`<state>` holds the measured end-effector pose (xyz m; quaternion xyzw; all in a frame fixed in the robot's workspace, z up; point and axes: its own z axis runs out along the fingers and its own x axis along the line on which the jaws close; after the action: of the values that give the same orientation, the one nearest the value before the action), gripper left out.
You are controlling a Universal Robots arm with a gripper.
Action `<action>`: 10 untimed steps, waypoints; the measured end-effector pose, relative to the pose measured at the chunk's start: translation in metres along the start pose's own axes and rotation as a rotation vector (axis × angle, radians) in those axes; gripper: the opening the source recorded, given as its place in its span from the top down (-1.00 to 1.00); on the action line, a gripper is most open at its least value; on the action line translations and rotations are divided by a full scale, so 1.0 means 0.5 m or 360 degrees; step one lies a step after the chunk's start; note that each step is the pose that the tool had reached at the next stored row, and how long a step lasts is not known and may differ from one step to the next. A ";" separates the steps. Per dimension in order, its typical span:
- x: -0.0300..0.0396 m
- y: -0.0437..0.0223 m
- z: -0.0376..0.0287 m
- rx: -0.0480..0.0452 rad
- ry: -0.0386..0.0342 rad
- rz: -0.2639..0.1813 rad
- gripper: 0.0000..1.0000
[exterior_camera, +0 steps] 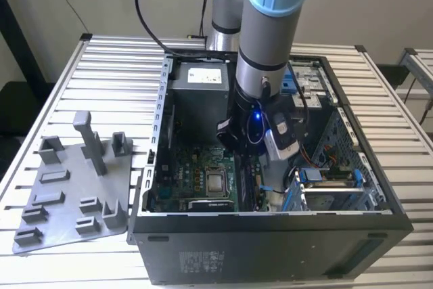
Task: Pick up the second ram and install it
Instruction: 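Insert the second ram into the second slot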
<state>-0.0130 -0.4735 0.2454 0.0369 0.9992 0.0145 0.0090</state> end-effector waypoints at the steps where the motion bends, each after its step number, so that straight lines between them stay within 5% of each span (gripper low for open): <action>1: 0.000 -0.001 0.003 0.0000 0.0000 0.0000 0.73; 10: -0.001 -0.004 0.027 0.0001 0.0000 0.0000 0.73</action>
<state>-0.0125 -0.4754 0.2319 0.0370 0.9992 0.0142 0.0090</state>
